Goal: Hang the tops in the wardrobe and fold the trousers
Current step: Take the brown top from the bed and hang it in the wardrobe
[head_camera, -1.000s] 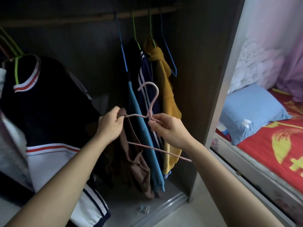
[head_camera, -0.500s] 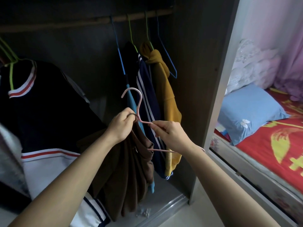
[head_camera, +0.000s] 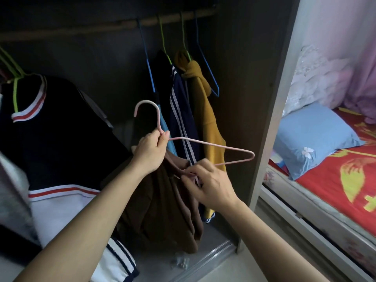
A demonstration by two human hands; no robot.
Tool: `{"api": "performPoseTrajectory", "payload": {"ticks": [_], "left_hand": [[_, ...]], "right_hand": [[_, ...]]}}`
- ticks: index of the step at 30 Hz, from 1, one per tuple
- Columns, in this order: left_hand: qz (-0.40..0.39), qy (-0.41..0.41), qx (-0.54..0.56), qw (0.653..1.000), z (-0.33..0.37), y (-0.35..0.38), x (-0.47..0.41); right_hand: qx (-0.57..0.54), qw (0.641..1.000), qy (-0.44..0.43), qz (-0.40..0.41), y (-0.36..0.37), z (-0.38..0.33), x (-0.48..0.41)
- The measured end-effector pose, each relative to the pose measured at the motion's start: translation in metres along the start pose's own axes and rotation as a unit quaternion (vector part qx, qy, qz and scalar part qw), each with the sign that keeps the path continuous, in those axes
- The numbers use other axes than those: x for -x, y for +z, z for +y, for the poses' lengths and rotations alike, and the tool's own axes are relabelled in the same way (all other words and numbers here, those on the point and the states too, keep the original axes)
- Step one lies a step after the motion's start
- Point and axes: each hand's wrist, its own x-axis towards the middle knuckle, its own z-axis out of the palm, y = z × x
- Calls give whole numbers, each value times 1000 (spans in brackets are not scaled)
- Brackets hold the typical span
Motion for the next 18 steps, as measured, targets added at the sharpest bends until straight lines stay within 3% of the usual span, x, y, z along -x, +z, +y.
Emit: {"api": "performPoseTrajectory", "payload": {"ticks": [3,7,9,13,15,18], "left_hand": [[-1,5,-11,1000,8,1,-1],[1,2,-17,1000,10,2,-2],[8,0,-23,1000,9,0,-3],[13,-10,-18,1000,8,-1,-2],[18,-10,-23,1000,9,1,-2],[28,-1,-29,999,9,2,0]], "right_hand": [[43,984,-16,-175,18,6,9],[45,959,37,-279,27,17,17],[41,972,32,-229,27,21,22],[29,997,65,-42,28,14,20],[53,995,80,-22,30,10,12],[91,995,-3,-49,32,9,5]]}}
